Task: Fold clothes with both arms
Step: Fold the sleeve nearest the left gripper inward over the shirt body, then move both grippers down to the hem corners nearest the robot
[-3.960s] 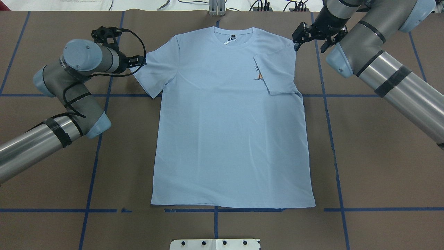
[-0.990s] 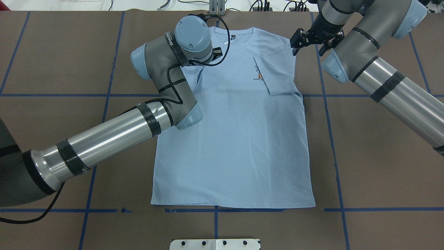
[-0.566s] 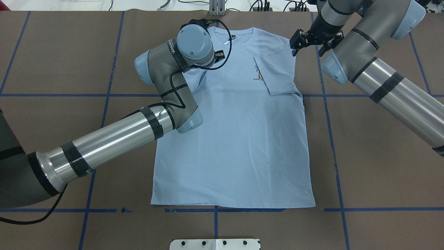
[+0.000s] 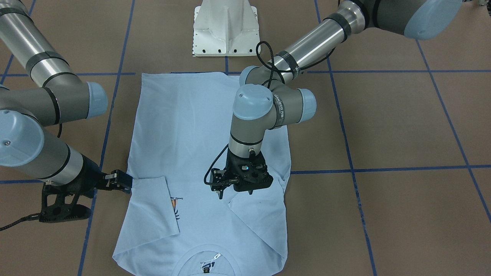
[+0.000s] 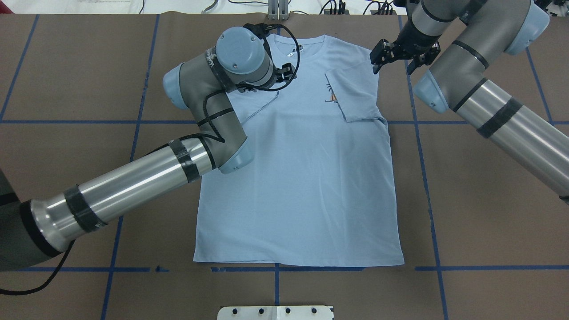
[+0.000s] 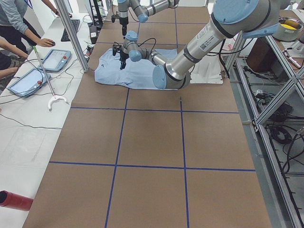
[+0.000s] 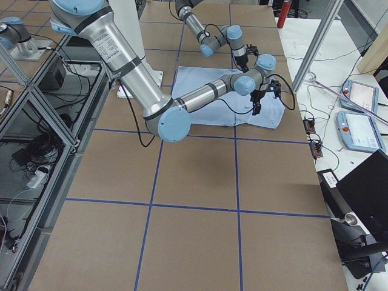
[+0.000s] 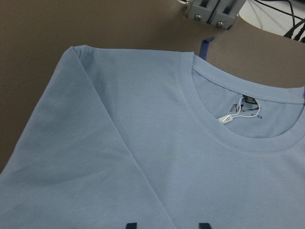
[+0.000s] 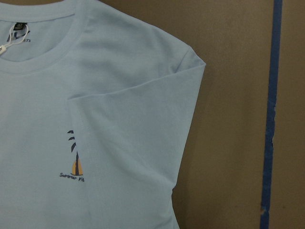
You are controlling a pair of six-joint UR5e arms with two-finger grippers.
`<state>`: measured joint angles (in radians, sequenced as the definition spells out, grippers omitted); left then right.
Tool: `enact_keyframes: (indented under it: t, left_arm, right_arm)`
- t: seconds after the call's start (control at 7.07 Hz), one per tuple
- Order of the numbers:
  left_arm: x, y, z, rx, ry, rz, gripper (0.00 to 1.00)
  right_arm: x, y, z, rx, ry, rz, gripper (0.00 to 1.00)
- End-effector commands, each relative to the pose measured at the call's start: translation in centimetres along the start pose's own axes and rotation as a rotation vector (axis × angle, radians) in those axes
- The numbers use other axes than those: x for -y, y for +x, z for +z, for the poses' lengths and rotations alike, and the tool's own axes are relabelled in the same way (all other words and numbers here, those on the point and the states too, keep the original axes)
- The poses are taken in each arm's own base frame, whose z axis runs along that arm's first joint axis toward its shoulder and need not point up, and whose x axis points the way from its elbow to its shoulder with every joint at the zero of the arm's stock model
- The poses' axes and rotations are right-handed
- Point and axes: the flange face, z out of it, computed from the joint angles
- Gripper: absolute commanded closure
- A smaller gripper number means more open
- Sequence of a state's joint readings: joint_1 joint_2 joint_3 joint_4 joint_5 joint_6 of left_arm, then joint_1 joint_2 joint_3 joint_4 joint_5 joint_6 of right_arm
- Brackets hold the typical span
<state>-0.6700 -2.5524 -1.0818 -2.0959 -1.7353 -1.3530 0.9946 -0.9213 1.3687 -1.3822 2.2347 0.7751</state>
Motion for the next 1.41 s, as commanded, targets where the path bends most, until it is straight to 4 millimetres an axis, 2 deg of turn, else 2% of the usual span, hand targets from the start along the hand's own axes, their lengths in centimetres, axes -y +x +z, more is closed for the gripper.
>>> enact_keyframes:
  t: [0.0, 0.14, 0.28, 0.42, 0.57, 0.71, 0.85, 0.99, 1.13, 1.27]
  left_arm:
    - [-2.7, -6.1, -6.2, 0.003, -0.05, 0.101, 0.0]
    - [-4.2, -9.3, -9.6, -0.019, -0.048, 0.128, 0.0]
    - [-6.0, -13.3, -12.1, -0.042, -0.087, 0.132, 0.0]
    - [-7.3, -15.4, -14.7, -0.068, -0.094, 0.139, 0.0]
    - [-8.3, -16.4, -16.8, -0.09, -0.093, 0.145, 0.0]
    - [-8.7, -17.3, -17.4, -0.09, -0.094, 0.145, 0.0]
    - [-8.8, -17.1, -17.7, -0.097, -0.092, 0.147, 0.0]
    - [-8.8, -17.1, -17.7, -0.097, -0.092, 0.147, 0.0]
    - [-8.8, -17.2, -17.7, -0.097, -0.092, 0.147, 0.0]
    - [-9.1, -17.0, -17.6, -0.1, -0.097, 0.149, 0.0]
  right_arm:
    - [-7.8, -0.6, -0.4, 0.017, 0.032, 0.027, 0.0]
    - [-12.0, -0.7, 0.0, 0.01, 0.038, 0.049, 0.0]
    - [-17.5, -0.8, 1.0, -0.007, 0.04, 0.082, 0.0]
    - [-22.7, -1.0, 1.6, -0.016, 0.025, 0.094, 0.0]
    - [-27.8, -0.5, 1.4, -0.026, 0.003, 0.057, 0.0]
    - [-32.5, -0.2, 0.5, -0.008, -0.018, 0.079, 0.0]
    - [-36.5, 0.3, 2.0, 0.047, -0.016, 0.119, 0.0]
    - [-39.7, -0.3, 4.2, 0.038, 0.021, 0.106, 0.0]
    - [-40.7, -0.3, 5.9, 0.011, 0.027, 0.116, 0.0]
    - [-41.2, 0.5, 8.8, -0.039, 0.019, 0.113, 0.0]
